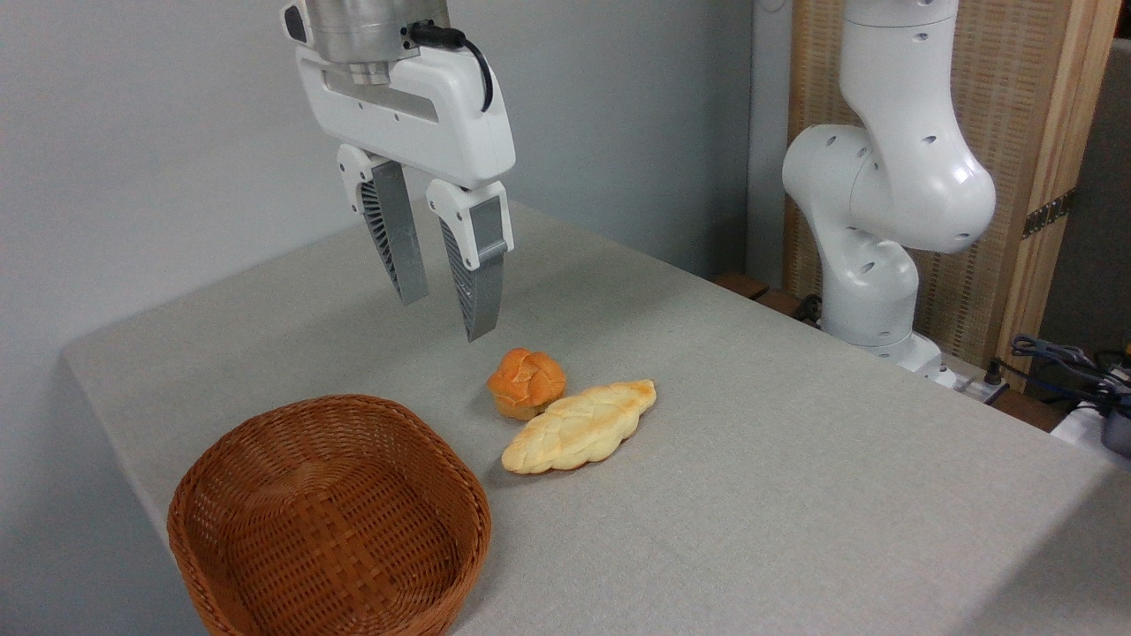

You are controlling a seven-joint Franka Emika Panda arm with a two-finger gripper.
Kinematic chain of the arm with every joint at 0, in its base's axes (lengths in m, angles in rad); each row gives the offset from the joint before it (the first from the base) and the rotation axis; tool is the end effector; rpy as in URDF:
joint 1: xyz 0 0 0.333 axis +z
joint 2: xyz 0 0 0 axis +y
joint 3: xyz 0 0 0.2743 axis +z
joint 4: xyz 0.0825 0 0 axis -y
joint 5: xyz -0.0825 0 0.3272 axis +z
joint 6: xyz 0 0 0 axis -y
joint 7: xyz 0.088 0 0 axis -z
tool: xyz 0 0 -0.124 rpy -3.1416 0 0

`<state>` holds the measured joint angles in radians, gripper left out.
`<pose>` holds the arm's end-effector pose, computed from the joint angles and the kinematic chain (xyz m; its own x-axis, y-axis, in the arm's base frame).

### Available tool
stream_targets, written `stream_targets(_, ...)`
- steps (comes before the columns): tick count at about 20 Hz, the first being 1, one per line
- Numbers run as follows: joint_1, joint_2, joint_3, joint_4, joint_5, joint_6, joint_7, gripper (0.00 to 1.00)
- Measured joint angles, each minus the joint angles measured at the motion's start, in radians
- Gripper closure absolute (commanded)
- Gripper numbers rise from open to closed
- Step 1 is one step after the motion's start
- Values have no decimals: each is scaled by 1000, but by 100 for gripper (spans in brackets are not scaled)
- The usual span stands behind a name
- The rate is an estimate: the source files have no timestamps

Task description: Put bread into the basket

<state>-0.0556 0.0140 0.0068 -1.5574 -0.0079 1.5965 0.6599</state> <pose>0.5040 -0.0256 0.5667 0.7590 -0.6507 0.0246 -0.6507 -0.7593 -0.0092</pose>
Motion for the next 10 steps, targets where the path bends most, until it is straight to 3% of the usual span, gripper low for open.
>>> stream_targets(10, 0, -7, 0, -9, 0, -8, 0, 0)
